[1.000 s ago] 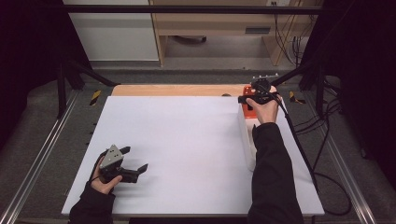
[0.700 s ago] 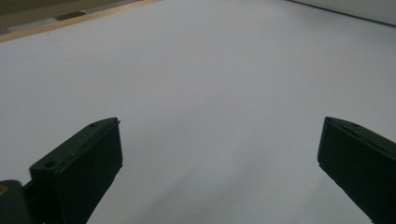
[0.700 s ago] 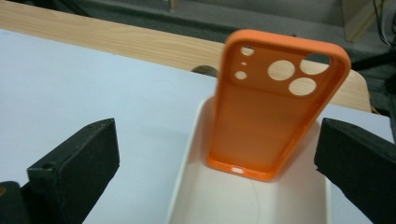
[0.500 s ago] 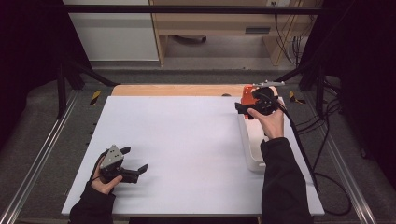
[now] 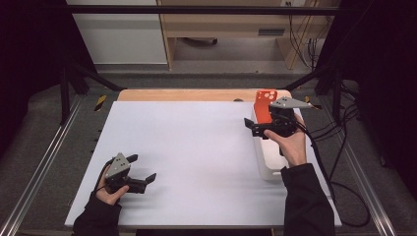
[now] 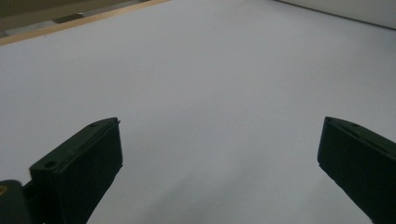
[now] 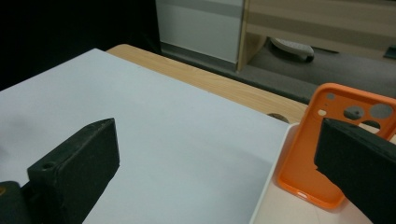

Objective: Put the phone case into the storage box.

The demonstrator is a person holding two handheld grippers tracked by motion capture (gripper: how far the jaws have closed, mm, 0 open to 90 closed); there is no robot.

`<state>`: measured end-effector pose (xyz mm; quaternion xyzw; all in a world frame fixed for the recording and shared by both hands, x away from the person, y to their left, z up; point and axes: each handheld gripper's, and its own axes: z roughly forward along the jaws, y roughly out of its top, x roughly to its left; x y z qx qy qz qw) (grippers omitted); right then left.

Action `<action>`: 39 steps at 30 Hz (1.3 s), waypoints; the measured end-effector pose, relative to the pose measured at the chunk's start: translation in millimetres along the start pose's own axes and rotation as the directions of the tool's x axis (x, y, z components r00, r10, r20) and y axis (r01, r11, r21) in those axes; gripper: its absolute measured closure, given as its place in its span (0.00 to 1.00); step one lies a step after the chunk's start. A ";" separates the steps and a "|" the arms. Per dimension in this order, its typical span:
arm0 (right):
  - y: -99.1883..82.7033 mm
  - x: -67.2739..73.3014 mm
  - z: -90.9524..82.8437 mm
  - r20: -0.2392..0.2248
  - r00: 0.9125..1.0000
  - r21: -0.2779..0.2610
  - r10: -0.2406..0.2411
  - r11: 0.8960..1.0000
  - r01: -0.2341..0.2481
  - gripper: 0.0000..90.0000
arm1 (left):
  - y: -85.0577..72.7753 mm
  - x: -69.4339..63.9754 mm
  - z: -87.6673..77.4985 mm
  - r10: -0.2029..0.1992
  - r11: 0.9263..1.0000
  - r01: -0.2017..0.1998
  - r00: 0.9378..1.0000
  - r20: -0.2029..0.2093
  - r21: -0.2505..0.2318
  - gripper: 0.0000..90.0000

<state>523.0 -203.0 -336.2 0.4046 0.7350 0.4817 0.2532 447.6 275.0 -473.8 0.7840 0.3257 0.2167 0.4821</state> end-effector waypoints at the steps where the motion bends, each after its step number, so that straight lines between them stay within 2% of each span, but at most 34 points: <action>1: -1.9 1.6 -3.1 -0.011 1.000 -0.011 -0.009 1.000 0.009 0.01 | 0.2 -0.2 -0.2 0.001 1.000 -0.001 1.000 0.002 -0.002 0.00; 11: -30.7 12.1 -27.8 -0.104 0.994 -0.067 -0.031 0.997 0.024 0.01 | 1.7 -2.1 -1.2 0.001 1.000 -0.001 1.000 0.011 -0.010 0.00; 13: -36.2 12.3 -31.5 -0.139 0.990 -0.076 -0.033 0.997 0.023 0.01 | 2.1 -2.1 -1.4 0.001 1.000 -0.001 1.000 0.011 -0.012 0.00; 17: -48.5 10.6 -39.3 -0.181 0.982 -0.112 -0.046 0.993 0.026 0.00 | 2.6 -2.3 -2.0 0.002 1.000 -0.002 1.000 0.015 -0.017 0.00; 20: -59.1 10.1 -44.2 -0.196 0.978 -0.126 -0.069 0.991 0.044 0.00 | 3.2 -2.9 -2.2 0.002 1.000 -0.002 1.000 0.019 -0.018 0.00; 28: -92.1 7.8 -50.8 -0.201 0.977 -0.120 -0.072 0.992 0.049 0.00 | 5.6 -5.3 -3.6 0.008 1.000 -0.008 1.000 0.026 -0.029 0.00; 30: -98.8 6.1 -51.1 -0.218 0.973 -0.115 -0.077 0.992 0.053 0.00 | 6.1 -5.7 -4.1 0.009 0.999 -0.008 1.000 0.028 -0.033 0.00; 32: -104.5 4.2 -52.7 -0.207 0.975 -0.118 -0.085 0.991 0.061 0.01 | 6.6 -6.1 -4.4 0.011 0.999 -0.009 0.999 0.030 -0.037 0.00; 34: -109.0 1.9 -55.2 -0.220 0.972 -0.128 -0.081 0.990 0.053 0.00 | 7.1 -6.6 -4.8 0.013 0.999 -0.012 0.999 0.031 -0.036 0.00; 39: -120.0 -1.4 -59.3 -0.213 0.973 -0.133 -0.082 0.990 0.055 0.00 | 8.2 -7.7 -5.2 0.019 0.999 -0.017 0.999 0.034 -0.041 0.00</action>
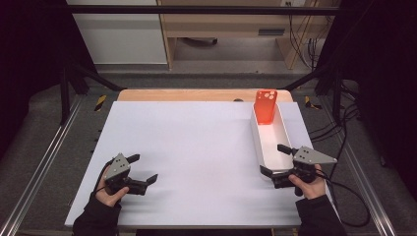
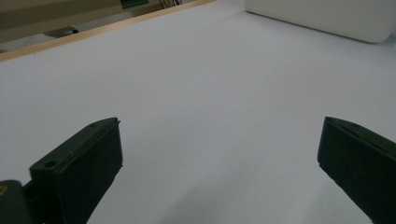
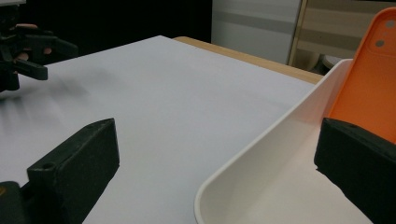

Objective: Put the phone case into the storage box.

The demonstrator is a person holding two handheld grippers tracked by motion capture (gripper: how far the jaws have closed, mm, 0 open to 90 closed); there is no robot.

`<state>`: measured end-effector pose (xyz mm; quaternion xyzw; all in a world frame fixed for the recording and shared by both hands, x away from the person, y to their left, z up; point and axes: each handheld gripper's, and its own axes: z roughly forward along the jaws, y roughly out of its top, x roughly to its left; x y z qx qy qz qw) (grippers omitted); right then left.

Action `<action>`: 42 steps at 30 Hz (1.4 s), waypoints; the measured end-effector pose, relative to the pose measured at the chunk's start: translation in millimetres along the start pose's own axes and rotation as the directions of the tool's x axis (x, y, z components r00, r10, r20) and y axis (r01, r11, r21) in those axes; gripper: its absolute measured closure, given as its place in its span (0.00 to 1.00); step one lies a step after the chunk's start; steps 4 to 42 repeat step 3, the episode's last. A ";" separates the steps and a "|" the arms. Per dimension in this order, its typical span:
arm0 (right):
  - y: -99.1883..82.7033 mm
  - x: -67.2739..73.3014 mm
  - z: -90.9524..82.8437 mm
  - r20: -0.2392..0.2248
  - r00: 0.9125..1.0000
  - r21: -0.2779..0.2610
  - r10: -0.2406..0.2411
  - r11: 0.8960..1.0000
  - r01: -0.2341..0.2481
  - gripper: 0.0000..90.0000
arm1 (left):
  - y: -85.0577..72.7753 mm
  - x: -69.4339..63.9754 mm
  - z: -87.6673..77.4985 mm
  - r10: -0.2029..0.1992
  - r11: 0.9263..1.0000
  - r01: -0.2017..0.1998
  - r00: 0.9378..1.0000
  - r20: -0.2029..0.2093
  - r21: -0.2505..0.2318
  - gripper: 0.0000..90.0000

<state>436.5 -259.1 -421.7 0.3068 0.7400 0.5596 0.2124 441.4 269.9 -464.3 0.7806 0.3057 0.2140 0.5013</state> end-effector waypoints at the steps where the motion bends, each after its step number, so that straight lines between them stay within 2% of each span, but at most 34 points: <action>1: -2.0 -0.5 -0.4 0.001 1.000 0.003 0.000 1.000 0.000 0.01 | 0.1 0.0 -0.1 0.000 1.000 0.000 1.000 0.000 -0.001 0.00; 3: -5.5 -1.7 -0.2 0.004 1.000 0.019 -0.014 1.000 0.013 0.01 | 0.4 0.2 -0.2 -0.001 1.000 0.001 1.000 0.000 -0.005 0.00; 42: -5.5 -1.7 -0.2 0.004 1.000 0.019 -0.014 1.000 0.013 0.01 | 0.4 0.2 -0.2 -0.001 1.000 0.001 1.000 0.000 -0.005 0.00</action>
